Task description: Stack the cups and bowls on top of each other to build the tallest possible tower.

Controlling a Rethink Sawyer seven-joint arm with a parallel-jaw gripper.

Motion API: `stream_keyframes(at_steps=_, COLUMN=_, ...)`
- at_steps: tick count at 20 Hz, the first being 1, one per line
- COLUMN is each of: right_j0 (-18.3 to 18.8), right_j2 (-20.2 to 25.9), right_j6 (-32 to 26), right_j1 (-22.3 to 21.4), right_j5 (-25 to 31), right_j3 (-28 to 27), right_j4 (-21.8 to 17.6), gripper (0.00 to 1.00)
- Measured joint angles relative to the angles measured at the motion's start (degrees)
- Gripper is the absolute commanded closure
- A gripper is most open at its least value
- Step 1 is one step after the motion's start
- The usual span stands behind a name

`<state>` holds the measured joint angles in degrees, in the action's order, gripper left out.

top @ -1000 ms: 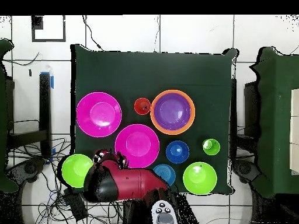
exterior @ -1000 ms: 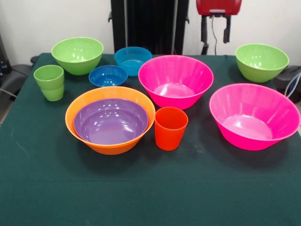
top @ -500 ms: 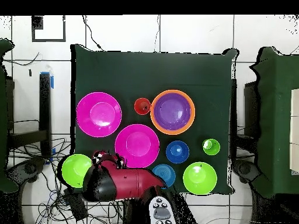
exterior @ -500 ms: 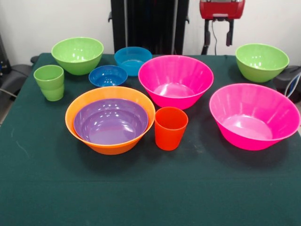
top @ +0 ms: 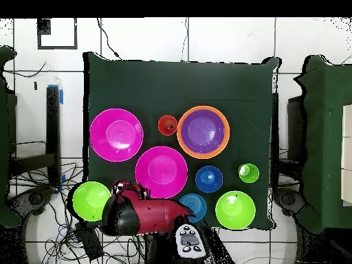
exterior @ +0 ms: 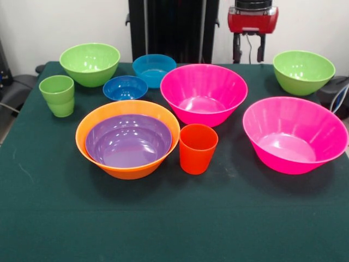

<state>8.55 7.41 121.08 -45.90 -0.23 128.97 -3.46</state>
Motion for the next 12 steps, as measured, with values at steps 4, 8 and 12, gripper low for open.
stream_keyframes(at_steps=4, right_j0=-0.3, right_j2=-0.64, right_j6=0.0, right_j1=1.49, right_j5=-1.21, right_j3=-0.3, right_j4=-0.26, gripper=0.0)
stream_keyframes(at_steps=8, right_j0=-0.3, right_j2=-1.06, right_j6=0.0, right_j1=3.47, right_j5=-3.28, right_j3=-0.58, right_j4=-0.97, gripper=0.0)
stream_keyframes(at_steps=12, right_j0=-0.5, right_j2=-1.64, right_j6=0.0, right_j1=5.42, right_j5=-5.22, right_j3=-1.03, right_j4=-1.28, gripper=0.0)
